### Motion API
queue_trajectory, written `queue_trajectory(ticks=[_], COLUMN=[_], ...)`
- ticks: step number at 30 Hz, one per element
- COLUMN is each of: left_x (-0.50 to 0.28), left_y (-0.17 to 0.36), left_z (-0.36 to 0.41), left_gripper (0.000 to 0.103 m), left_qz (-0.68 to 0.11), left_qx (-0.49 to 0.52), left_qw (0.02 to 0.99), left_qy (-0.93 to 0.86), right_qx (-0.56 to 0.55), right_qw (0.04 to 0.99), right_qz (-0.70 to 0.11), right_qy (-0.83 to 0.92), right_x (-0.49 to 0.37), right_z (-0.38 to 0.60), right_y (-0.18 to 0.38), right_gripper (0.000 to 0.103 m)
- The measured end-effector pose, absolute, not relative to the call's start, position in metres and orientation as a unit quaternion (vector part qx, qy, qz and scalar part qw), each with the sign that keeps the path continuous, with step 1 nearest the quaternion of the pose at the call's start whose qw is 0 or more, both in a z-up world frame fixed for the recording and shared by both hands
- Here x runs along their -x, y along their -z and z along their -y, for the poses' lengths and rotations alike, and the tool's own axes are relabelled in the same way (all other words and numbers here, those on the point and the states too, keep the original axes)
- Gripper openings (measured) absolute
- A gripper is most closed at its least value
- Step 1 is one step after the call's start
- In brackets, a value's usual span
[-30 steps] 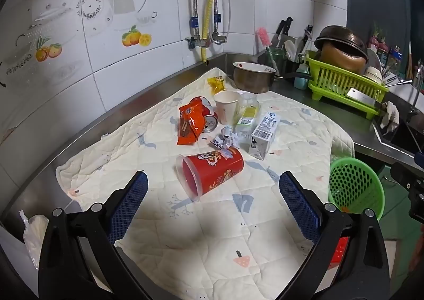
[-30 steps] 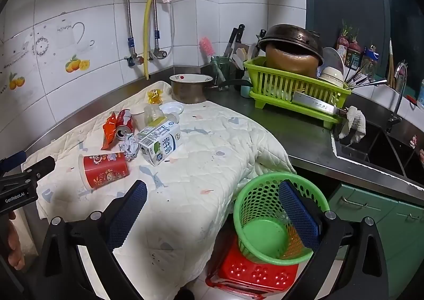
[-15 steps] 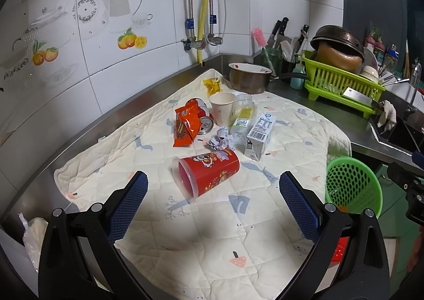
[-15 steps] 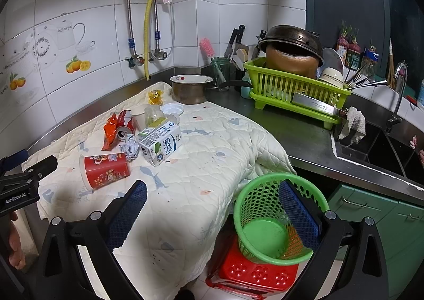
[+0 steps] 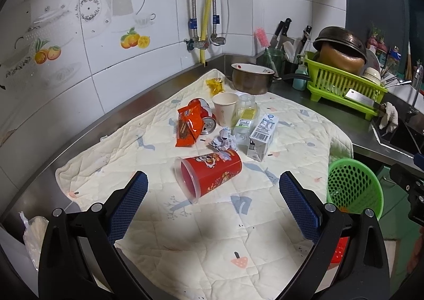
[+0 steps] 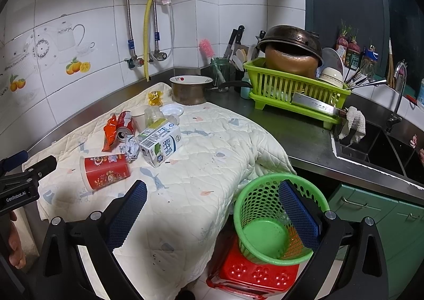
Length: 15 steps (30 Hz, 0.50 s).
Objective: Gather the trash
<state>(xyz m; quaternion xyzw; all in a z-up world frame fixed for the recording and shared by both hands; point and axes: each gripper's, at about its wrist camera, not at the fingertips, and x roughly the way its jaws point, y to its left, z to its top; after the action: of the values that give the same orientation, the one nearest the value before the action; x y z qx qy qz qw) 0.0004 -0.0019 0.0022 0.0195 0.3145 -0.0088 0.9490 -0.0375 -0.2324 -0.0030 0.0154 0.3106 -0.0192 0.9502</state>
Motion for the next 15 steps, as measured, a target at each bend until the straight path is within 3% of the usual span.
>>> queue_trajectory(ticks=[15], left_x=[0.0025], left_y=[-0.0079], left_z=[0.002], left_gripper=[0.098], left_qz=[-0.307], left_qx=[-0.015], left_qw=[0.952], left_qy=[0.01], right_qx=[-0.016], right_qw=[0.951], right_qz=[-0.308], right_qy=[0.018], right_x=[0.0376], right_z=[0.232], right_y=[0.003], right_gripper=[0.096])
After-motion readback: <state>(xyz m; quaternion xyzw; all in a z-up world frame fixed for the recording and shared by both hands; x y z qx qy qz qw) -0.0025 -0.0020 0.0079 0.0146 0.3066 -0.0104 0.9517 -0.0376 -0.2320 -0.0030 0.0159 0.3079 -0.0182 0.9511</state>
